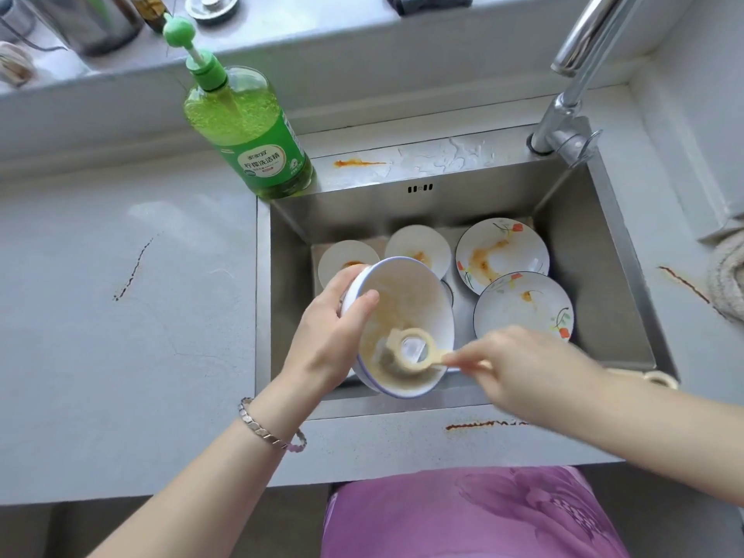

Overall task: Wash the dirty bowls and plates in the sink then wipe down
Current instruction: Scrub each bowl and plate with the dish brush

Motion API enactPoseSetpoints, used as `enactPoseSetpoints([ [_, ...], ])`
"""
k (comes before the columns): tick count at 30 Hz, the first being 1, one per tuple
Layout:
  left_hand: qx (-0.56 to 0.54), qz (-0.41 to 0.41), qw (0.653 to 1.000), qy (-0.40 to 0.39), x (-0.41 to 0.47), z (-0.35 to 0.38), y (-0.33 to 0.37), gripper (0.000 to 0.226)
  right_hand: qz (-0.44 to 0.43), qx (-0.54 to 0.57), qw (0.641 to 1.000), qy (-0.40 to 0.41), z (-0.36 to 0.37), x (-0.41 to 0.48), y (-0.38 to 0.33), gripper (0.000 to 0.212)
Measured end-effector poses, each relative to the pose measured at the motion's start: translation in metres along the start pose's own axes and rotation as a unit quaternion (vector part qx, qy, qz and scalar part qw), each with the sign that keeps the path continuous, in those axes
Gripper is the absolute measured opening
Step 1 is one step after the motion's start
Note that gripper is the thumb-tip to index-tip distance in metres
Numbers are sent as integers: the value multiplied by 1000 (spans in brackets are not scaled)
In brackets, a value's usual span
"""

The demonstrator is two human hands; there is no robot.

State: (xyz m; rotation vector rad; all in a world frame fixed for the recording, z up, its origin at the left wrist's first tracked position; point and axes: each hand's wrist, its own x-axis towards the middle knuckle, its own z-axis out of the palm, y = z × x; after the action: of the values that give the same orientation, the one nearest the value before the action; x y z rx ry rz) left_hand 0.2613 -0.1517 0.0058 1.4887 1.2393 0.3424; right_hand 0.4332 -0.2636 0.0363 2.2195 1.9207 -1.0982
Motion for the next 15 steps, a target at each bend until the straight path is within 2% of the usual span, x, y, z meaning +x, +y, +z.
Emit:
enactPoseSetpoints([
  [2, -17, -3, 1000, 16, -1, 1, -2, 39, -50, -48, 998, -7, 8, -8, -9, 41],
  [4, -35, -14, 999, 27, -1, -2, -4, 34, -23, -127, 992, 9, 4, -2, 2, 44],
  [6, -37, -22, 999, 23, -2, -3, -3, 30, -19, -165, 983, 78, 0, 7, 11, 46],
  [8, -42, -24, 999, 25, -2, -2, -2, 32, -51, -159, 978, 125, 8, 9, 8, 44],
  [10, -41, -22, 999, 28, -2, -3, -4, 33, -74, -141, 984, 79, 20, 3, -3, 46],
  [12, -41, -27, 999, 21, -4, -7, -8, 37, -52, -101, 990, 86, 25, 4, -1, 50],
  [15, -50, -58, 997, 11, -9, -9, -11, 33, -16, -71, 991, 111, 17, 9, 23, 39],
])
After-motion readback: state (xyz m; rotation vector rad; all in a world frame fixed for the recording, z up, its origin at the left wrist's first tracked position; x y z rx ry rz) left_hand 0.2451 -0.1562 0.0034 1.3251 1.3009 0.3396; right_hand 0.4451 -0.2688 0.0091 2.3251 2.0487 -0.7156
